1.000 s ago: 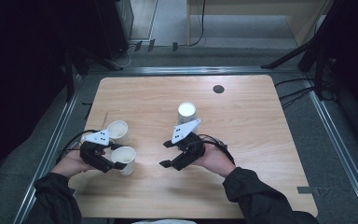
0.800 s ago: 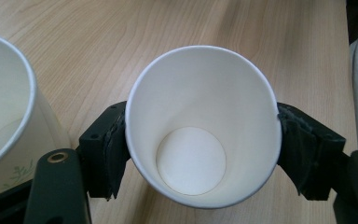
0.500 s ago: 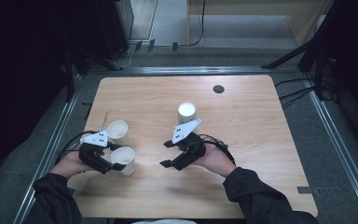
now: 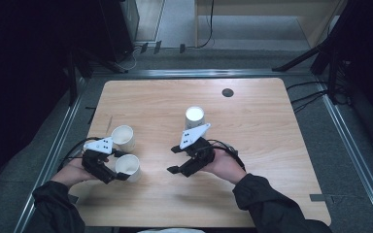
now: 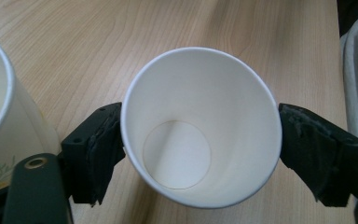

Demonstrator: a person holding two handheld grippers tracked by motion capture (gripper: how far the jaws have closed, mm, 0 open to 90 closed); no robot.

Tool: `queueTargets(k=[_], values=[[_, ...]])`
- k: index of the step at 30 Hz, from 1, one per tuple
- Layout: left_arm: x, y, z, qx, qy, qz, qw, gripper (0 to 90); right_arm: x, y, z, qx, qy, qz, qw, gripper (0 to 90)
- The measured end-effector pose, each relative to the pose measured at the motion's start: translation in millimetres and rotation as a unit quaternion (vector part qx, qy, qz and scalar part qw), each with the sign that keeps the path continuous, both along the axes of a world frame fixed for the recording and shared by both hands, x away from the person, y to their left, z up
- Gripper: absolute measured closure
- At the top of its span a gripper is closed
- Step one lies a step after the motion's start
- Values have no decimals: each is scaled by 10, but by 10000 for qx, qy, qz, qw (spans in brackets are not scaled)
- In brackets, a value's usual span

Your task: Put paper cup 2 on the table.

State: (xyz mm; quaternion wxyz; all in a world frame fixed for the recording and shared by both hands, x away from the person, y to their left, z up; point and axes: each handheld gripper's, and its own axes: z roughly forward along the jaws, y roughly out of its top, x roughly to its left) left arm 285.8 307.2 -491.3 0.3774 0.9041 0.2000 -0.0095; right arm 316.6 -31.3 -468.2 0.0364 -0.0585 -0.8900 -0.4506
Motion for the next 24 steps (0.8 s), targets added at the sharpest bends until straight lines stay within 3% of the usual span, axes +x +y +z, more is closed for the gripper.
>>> queueTargets(k=[7, 13, 21, 24], values=[[-10, 21, 135, -140, -26, 115, 9998, 123, 4, -11, 9, 11, -4, -9, 10000, 290], [-31, 41, 313, -434, -150, 187, 9988, 121, 9, -34, 19, 27, -16, -31, 10000, 291], [-44, -107, 541, -711, -477, 279, 9959, 121, -11, -98, 68, 73, -77, -74, 9999, 291], [-34, -199, 597, -741, -500, 344, 9954, 121, -23, -143, 95, 81, -92, -98, 9999, 291]])
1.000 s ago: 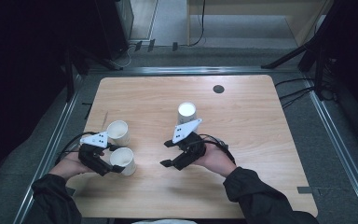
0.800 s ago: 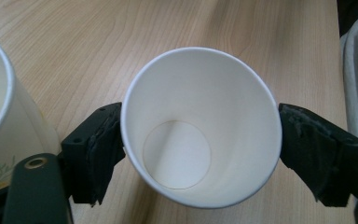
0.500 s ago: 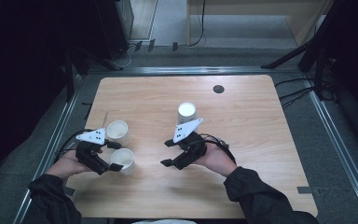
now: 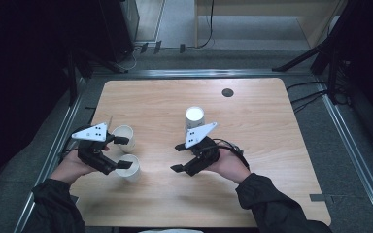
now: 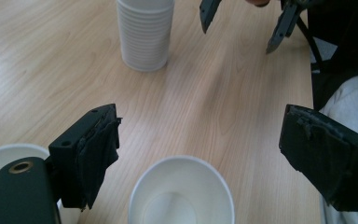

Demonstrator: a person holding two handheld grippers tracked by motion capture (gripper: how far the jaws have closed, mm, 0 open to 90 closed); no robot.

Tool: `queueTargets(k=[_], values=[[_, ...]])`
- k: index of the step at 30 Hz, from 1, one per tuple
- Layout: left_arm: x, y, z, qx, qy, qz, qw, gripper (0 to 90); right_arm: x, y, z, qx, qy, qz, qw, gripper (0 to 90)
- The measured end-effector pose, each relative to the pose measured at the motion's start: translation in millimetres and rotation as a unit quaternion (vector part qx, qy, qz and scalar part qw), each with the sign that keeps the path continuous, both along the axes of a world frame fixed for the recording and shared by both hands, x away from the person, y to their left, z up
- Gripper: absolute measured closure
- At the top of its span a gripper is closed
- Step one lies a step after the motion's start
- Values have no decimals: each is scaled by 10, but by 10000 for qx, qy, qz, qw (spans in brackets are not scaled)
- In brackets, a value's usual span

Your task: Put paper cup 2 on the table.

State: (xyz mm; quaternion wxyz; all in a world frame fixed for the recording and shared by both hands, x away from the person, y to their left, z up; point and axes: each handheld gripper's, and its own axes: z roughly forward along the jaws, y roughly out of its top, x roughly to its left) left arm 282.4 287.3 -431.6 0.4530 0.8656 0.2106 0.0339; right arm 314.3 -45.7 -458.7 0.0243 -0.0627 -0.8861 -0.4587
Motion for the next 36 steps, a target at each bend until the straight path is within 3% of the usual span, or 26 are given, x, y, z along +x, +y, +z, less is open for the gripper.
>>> queueTargets(k=[8, 17, 22, 32, 36], values=[[44, -361, 52, 249, 63, -20, 9997, 122, -42, -188, 60, 23, -140, -142, 9998, 291], [105, -803, 105, 393, 181, -267, 9987, 123, -123, -489, 147, 95, -301, -453, 9985, 287], [146, -957, 107, 329, 320, -303, 9985, 125, -190, -633, 155, 126, -452, -711, 9964, 274], [180, -1189, 77, 371, 333, -210, 9985, 128, -301, -841, 107, 71, -429, -1108, 9929, 250], [186, -1239, 60, 374, 422, -151, 9983, 131, -356, -920, 68, 19, -426, -1165, 9923, 245]])
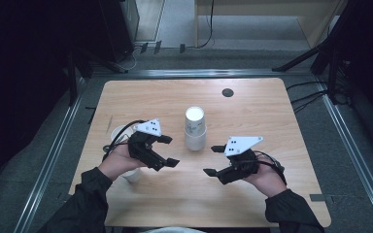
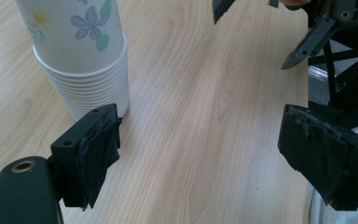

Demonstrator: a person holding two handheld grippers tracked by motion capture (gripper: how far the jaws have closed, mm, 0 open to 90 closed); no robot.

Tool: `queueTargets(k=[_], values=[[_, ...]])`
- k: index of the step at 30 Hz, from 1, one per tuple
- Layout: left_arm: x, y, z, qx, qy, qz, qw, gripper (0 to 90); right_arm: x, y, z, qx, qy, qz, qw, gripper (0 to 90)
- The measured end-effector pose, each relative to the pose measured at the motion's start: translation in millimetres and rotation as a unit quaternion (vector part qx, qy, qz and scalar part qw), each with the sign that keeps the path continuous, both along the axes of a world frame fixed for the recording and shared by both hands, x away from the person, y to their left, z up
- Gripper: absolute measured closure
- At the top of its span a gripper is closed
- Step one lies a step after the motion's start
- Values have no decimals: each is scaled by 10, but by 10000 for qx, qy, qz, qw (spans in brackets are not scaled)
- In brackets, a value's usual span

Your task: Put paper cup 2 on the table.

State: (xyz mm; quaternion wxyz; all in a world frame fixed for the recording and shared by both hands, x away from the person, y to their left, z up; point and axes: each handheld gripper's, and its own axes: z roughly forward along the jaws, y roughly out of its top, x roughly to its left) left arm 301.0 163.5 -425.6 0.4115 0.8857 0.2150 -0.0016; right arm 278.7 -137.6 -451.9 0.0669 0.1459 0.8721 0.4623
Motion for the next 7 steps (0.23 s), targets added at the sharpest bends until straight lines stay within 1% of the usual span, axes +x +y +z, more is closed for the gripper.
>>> queueTargets(k=[1, 3, 7], values=[[0, -9, -2, -9, 14, 21, 10000, 132, -15, -17, -7, -19, 23, -5, 10000, 242], [-2, -21, -5, -50, 50, 60, 10000, 131, -27, -49, -18, -67, -34, -19, 10000, 241], [13, -33, -13, -97, 140, 184, 9997, 131, -14, -90, -28, -66, -29, -24, 10000, 227]])
